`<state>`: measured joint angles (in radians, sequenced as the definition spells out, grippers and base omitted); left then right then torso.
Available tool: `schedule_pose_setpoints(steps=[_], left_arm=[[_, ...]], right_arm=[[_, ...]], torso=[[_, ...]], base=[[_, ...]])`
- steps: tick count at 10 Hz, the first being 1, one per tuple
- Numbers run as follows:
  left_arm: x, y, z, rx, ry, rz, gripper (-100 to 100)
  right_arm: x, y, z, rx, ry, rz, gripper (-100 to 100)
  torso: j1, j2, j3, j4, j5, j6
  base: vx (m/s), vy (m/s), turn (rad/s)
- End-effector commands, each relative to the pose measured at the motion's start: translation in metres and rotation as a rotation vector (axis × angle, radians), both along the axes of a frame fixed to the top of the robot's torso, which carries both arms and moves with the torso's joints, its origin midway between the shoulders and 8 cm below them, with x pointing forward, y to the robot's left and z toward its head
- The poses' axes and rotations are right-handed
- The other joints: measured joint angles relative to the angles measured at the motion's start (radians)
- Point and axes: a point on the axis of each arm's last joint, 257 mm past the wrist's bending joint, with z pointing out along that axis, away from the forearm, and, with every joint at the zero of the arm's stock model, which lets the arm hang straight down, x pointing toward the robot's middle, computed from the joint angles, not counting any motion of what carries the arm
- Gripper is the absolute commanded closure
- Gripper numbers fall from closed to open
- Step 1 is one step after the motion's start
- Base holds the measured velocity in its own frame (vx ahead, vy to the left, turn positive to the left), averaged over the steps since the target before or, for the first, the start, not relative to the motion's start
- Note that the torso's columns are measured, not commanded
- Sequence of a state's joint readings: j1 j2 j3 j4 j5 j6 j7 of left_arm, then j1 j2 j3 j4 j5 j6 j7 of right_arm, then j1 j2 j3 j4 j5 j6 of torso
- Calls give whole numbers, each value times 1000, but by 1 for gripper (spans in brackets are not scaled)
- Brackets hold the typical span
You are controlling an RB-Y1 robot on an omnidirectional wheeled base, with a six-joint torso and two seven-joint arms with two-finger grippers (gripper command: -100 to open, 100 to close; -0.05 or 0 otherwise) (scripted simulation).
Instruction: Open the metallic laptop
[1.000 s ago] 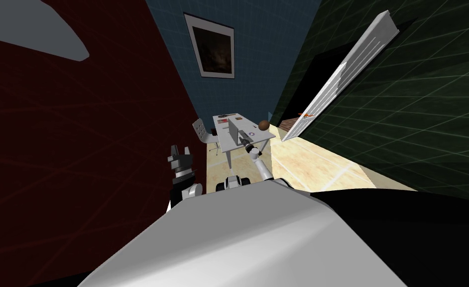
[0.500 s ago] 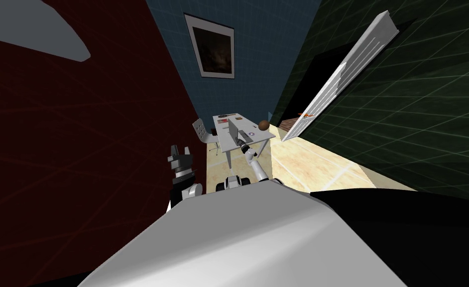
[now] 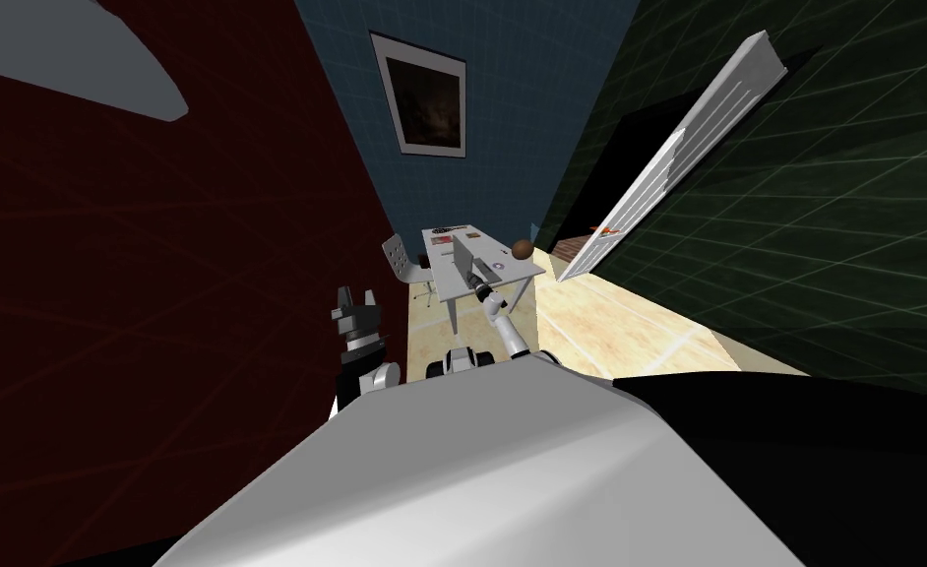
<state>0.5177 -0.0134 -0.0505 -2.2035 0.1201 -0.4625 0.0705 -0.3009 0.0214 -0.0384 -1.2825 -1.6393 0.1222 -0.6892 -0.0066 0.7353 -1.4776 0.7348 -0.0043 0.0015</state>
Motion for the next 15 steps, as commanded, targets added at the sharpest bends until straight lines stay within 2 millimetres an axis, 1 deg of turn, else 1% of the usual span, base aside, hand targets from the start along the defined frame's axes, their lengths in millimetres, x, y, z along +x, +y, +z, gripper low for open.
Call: schedule_pose_setpoints(steps=[1, 3, 8, 9, 10, 15], left_arm=[[0, 0, 0, 0, 0, 0, 0], [0, 0, 0, 0, 0, 0, 0], [0, 0, 0, 0, 0, 0, 0], [0, 0, 0, 0, 0, 0, 0], [0, 0, 0, 0, 0, 0, 0], [0, 0, 0, 0, 0, 0, 0]], right_arm=[[-1, -2, -4, 88, 21, -11, 100], [-1, -2, -4, 165, 34, -17, 100], [-2, -2, -7, 358, 70, -34, 100], [-2, -3, -7, 329, 64, -31, 100], [-9, -7, -14, 415, 85, -31, 100], [-26, -17, -29, 622, 123, -30, 100]], torso=[[-4, -3, -2, -2, -3, -2], [5, -5, -3, -4, 2, -3], [6, 1, 0, 2, 3, -2], [6, 1, 0, 3, 4, -2], [9, 2, 1, 3, 5, -2], [8, 3, 2, 4, 5, -2]], base=[[6, -65, 11], [-2, -57, 28], [2, -67, 32], [1, -36, 5], [32, -18, -5], [47, -23, 1]])
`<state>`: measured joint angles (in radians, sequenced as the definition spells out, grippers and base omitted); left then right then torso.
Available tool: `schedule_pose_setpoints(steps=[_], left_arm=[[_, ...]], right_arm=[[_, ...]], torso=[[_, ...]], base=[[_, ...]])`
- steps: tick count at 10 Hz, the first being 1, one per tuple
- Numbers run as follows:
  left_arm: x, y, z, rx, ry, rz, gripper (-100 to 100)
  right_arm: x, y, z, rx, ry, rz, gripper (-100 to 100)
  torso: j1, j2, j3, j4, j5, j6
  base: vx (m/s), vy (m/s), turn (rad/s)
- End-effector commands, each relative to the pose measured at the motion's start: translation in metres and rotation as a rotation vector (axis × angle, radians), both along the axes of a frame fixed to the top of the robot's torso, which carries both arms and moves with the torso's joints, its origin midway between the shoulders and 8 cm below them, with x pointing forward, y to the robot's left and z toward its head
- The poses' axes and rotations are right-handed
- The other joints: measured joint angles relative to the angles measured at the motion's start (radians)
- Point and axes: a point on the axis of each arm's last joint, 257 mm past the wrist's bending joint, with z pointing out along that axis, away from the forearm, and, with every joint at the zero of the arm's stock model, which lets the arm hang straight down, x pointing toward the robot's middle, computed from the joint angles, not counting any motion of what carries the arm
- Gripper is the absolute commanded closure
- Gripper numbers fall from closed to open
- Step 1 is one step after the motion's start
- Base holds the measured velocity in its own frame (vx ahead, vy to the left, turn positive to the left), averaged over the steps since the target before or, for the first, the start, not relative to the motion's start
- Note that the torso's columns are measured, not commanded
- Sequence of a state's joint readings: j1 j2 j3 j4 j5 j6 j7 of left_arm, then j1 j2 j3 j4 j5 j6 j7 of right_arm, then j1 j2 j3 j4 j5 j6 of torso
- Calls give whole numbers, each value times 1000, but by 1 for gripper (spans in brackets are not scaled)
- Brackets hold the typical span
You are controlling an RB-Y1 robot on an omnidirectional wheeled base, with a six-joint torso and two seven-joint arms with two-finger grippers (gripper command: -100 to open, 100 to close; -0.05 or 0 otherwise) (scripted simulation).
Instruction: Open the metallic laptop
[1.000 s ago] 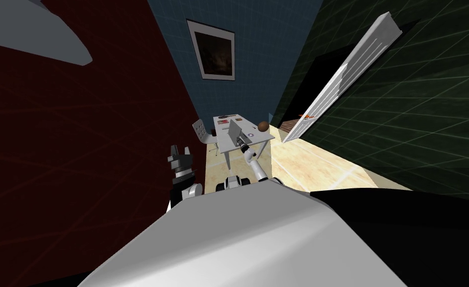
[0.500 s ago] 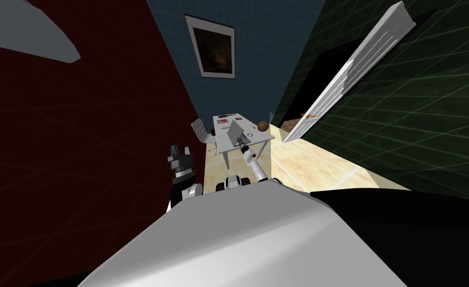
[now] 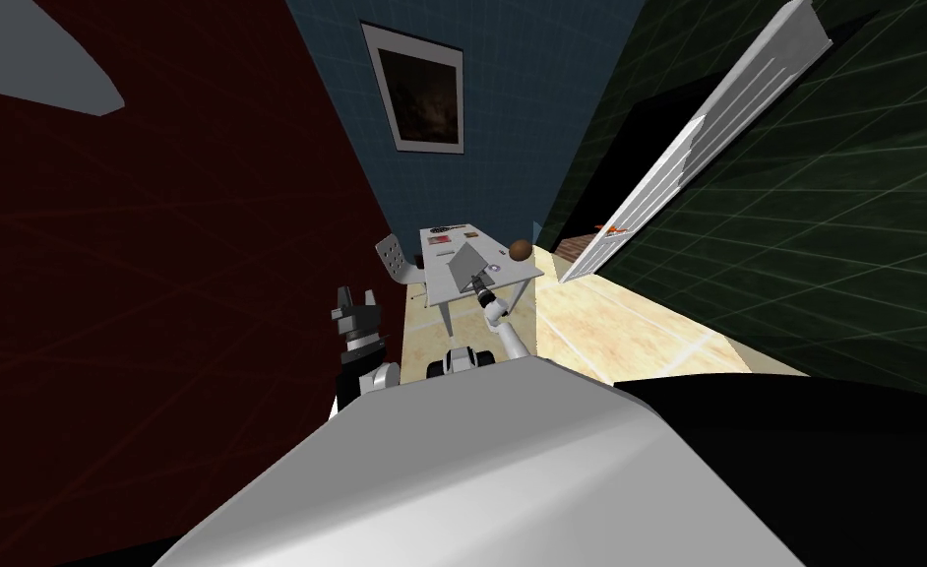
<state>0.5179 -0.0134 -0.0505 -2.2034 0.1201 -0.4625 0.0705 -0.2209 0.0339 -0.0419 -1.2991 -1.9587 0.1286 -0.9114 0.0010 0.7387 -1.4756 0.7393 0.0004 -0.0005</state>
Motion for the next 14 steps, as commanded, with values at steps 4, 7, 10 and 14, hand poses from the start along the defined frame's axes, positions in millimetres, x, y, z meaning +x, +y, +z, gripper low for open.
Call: schedule_pose_setpoints(steps=[4, 7, 10, 14], left_arm=[[0, 0, 0, 0, 0, 0, 0], [0, 0, 0, 0, 0, 0, 0], [0, 0, 0, 0, 0, 0, 0], [0, 0, 0, 0, 0, 0, 0]], right_arm=[[-14, -9, -9, 163, 22, -2, 100], [3, 0, 6, 172, 23, -22, -100], [19, 5, 21, 173, 24, -53, -100], [34, 11, 39, 172, 19, -82, -100]], torso=[[-1, 1, 1, 0, 0, 1], [-2, 2, 2, 0, -1, 0], [-2, 0, 0, 0, 0, 1], [1, 1, 1, 1, 0, 0]], base=[[38, -17, 1], [-46, -55, 88], [-74, -92, 85], [-48, -54, 63]])
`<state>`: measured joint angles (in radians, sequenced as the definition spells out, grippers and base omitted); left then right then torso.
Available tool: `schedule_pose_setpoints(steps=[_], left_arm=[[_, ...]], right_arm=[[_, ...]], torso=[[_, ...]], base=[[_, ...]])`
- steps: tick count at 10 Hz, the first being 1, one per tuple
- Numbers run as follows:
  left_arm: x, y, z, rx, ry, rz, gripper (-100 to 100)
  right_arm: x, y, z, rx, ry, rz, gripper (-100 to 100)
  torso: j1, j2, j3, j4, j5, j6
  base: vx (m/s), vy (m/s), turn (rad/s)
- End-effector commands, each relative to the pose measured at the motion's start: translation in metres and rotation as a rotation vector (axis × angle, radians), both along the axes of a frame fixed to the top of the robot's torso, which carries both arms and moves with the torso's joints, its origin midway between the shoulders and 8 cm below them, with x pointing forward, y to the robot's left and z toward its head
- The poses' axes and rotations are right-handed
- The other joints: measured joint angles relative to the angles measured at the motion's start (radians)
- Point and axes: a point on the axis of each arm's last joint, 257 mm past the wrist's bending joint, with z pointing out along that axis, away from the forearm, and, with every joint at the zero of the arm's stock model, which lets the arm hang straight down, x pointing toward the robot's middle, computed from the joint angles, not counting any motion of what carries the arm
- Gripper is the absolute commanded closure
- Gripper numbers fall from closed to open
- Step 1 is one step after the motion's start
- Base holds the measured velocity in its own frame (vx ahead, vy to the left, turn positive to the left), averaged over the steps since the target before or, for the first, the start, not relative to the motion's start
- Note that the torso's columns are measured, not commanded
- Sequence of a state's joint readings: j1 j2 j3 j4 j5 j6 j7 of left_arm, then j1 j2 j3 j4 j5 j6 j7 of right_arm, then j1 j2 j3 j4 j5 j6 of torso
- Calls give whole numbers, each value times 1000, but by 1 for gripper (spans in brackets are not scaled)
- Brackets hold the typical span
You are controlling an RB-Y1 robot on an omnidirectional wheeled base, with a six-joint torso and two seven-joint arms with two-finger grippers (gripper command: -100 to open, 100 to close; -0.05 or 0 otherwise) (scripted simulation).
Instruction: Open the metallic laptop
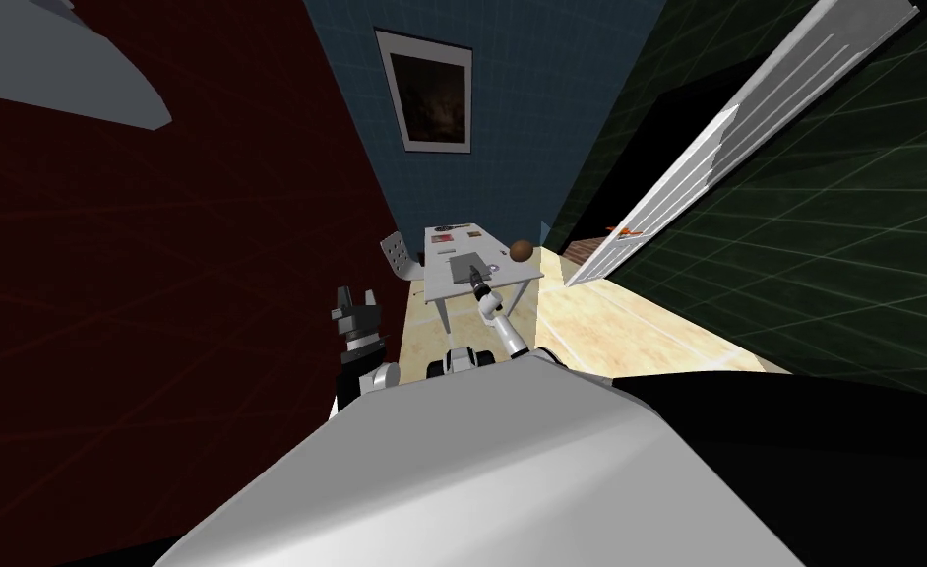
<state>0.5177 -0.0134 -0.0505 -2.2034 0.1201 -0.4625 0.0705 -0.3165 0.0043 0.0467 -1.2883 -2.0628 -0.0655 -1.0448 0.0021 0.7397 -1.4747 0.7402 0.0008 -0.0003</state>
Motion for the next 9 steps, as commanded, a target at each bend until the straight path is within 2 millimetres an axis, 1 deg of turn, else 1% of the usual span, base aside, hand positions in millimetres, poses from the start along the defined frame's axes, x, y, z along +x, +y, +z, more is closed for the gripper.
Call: schedule_pose_setpoints(steps=[1, 2, 3, 4, 9], left_arm=[[0, 0, 0, 0, 0, 0, 0], [0, 0, 0, 0, 0, 0, 0], [0, 0, 0, 0, 0, 0, 0], [0, 0, 0, 0, 0, 0, 0], [0, 0, 0, 0, 0, 0, 0]], right_arm=[[12, 6, 17, 0, -7, -25, -100], [12, 6, 17, 0, -7, -25, -100], [11, 7, 13, 0, -4, -21, -100], [11, 6, 12, 0, -2, -24, 0], [11, 6, 11, 0, 0, -24, 0]], torso=[[-2, 1, 1, 0, 0, 0], [-3, 2, 1, 0, -1, 0], [-2, 1, 0, 0, 0, 1], [0, -2, -1, -1, 0, 1], [-2, -2, -1, -2, -1, 0]], base=[[-78, -74, 106], [-47, -49, 45], [-12, -16, 2], [-5, -5, -3], [0, 0, 0]])
